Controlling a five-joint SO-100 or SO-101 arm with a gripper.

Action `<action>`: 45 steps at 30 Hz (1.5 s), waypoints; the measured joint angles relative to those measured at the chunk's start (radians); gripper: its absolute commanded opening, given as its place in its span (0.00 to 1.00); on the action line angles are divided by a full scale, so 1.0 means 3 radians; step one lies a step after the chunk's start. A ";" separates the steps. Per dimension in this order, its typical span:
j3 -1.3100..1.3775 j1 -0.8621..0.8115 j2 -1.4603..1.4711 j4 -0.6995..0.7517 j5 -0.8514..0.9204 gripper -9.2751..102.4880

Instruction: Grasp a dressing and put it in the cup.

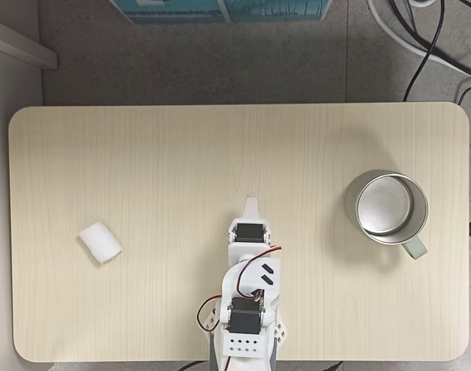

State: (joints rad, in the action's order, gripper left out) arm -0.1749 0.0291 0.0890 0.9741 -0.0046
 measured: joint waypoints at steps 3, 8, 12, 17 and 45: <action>0.0000 -0.0072 0.0000 0.0000 0.0020 0.08; 0.0000 -0.0123 0.0000 0.0000 0.0026 0.08; 0.0000 -0.0128 0.0000 0.0000 0.0026 0.08; 0.0000 -0.0133 0.0000 0.0000 0.0026 0.08; -0.2674 0.1115 -0.1575 0.1365 0.1851 0.13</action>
State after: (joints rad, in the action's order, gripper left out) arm -0.9771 0.3636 -0.3835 1.3837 0.5507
